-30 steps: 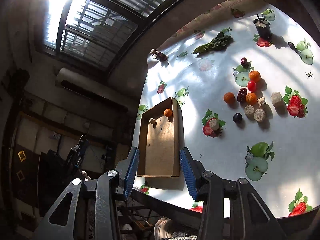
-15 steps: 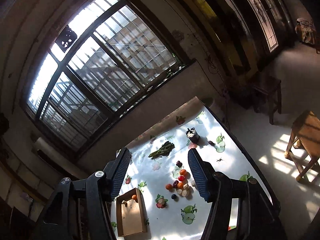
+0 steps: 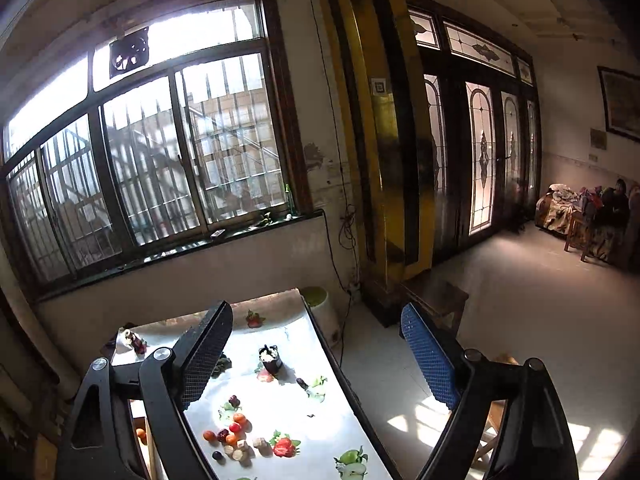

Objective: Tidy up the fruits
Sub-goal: 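Lift both open tools out of the box and return over the fruits, then grasp the rice cake on the strawberry print with left while right grasps the large rice cake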

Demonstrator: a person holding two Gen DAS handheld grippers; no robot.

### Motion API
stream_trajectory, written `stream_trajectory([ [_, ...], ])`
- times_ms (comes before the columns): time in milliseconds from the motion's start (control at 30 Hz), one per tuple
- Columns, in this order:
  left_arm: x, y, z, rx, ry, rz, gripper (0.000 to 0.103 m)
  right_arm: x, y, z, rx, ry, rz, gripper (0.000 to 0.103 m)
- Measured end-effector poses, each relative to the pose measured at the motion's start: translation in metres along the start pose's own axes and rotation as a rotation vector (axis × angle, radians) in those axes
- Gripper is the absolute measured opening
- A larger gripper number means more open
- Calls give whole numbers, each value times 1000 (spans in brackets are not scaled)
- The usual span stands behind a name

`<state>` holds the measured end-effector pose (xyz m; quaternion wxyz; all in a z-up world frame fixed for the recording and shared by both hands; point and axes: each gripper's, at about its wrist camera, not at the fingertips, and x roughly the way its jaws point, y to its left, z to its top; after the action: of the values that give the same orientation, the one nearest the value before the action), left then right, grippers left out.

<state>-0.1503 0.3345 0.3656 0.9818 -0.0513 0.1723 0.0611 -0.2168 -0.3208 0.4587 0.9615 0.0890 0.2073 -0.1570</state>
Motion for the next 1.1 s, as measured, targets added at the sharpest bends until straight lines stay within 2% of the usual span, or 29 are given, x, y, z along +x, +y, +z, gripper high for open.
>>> stream_trajectory([
  [100,39,-54,-53,0,113,-163,79,59,19,-71,-64,74,94,89],
  [233,87,-128,-132,20,244,-308,79,150,29,-180,38,305,292,89],
  [300,112,-158,-172,11,341,-368,78,190,38,-230,47,380,325,85],
  [333,124,-171,-191,5,395,-389,78,208,45,-252,29,416,327,77],
  [367,135,-182,-205,8,437,-392,73,225,52,-271,13,456,331,66],
  [400,147,-196,-221,23,481,-383,63,242,58,-289,10,502,342,56],
  [467,159,-214,-247,58,535,-376,49,266,66,-315,24,559,369,48],
  [600,174,-225,-275,66,577,-379,47,291,81,-333,10,565,390,48],
  [867,198,-245,-292,128,617,-368,47,312,104,-334,-39,506,410,48],
  [1100,209,-270,-304,200,614,-388,47,328,105,-343,-38,531,412,48],
])
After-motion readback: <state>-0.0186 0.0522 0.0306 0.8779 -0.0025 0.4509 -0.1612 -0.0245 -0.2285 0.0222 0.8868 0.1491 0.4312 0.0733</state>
